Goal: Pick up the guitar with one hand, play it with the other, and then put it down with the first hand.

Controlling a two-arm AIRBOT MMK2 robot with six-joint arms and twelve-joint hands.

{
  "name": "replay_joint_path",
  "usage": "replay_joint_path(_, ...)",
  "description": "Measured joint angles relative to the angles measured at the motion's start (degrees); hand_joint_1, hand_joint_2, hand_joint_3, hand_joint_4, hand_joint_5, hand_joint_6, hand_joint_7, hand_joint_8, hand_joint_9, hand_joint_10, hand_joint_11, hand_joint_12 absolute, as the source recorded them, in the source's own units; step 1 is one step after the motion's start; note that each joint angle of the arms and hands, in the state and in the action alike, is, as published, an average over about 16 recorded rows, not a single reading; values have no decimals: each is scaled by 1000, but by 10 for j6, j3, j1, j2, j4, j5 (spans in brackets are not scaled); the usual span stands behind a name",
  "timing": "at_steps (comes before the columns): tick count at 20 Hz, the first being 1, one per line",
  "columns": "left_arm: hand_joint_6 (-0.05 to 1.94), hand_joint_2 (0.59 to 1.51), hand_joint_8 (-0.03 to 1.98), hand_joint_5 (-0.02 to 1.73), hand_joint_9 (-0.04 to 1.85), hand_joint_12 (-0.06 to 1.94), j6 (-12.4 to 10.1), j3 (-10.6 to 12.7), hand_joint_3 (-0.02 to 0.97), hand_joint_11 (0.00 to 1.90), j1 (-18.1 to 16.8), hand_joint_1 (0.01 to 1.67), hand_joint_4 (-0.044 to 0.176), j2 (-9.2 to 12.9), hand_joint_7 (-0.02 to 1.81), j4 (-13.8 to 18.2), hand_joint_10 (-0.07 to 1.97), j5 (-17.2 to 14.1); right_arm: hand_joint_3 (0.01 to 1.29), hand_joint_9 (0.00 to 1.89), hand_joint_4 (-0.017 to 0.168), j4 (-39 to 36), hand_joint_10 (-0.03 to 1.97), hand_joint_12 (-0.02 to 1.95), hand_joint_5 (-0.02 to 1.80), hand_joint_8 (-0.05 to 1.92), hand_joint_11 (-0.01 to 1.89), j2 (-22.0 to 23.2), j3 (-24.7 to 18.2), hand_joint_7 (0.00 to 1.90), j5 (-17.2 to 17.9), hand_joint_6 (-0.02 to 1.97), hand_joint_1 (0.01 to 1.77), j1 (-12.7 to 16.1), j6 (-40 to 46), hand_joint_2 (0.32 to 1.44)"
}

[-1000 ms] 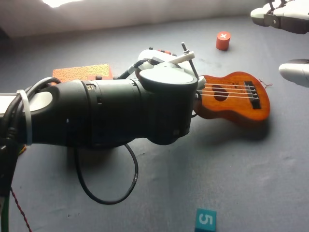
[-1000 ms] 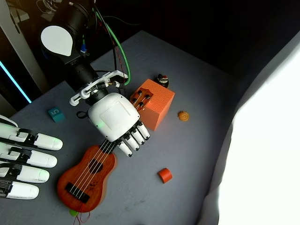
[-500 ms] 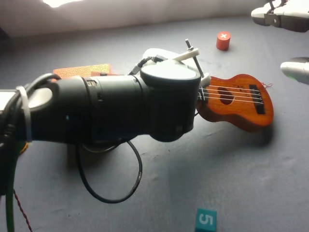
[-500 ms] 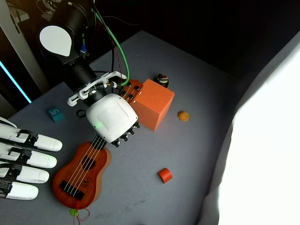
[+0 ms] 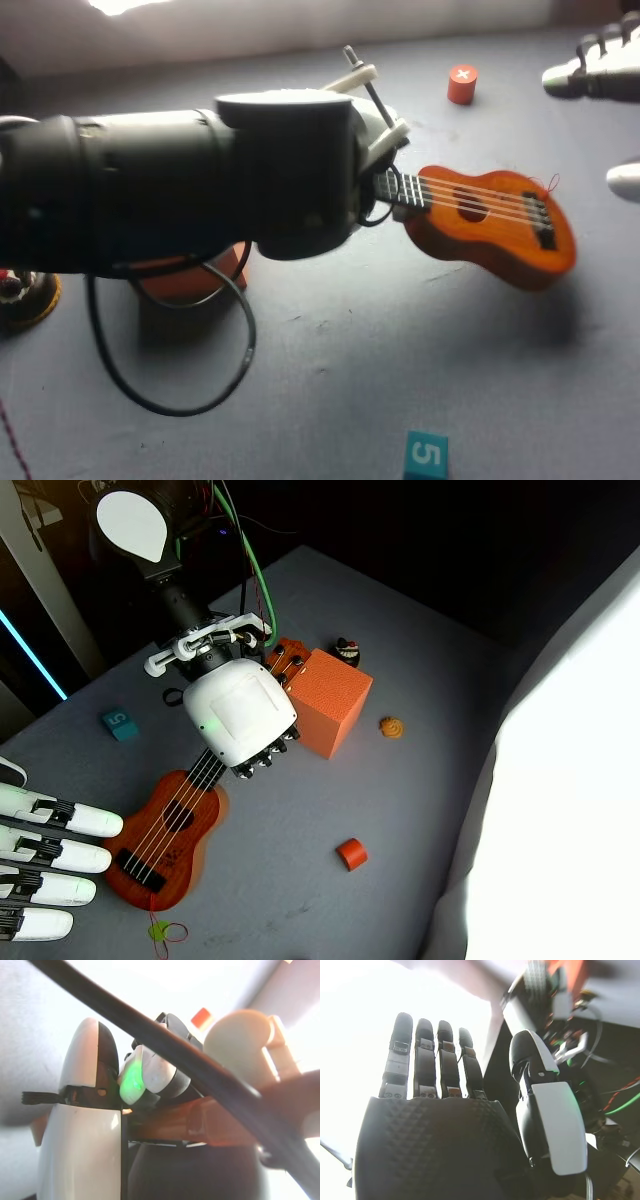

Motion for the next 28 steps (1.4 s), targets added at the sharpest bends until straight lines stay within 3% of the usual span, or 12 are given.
replay_joint_path(7, 1887, 1085, 1974, 1313, 1473, 1921, 0, -49, -14, 1539, -21, 1497, 3, 64, 1332, -35, 1925, -61, 15, 196, -3, 22, 46, 650, 223, 15, 21, 7, 7, 237, -57, 41, 484, 14, 0, 1361)
replay_joint_path(13, 1887, 1085, 1974, 1310, 1467, 1921, 0, -80, -15, 1527, -38, 1498, 3, 102, 1331, -50, 1925, -93, 15, 208, -4, 24, 45, 713, 238, 15, 21, 7, 0, 251, -56, 41, 476, 20, -3, 1366)
replay_joint_path(19, 1887, 1085, 1974, 1302, 1456, 1921, 2, -100, -16, 1511, -55, 1498, 3, 121, 1331, -57, 1924, -104, 14, 218, -5, 18, 45, 757, 243, 15, 21, 6, -14, 248, -41, 41, 487, 23, -5, 1362)
replay_joint_path(28, 1887, 1084, 1975, 1299, 1452, 1922, 12, -113, -15, 1504, -72, 1500, 3, 128, 1329, -62, 1924, -107, 15, 214, -3, -2, 46, 760, 240, 15, 21, 8, -44, 221, -6, 41, 514, 15, -8, 1349)
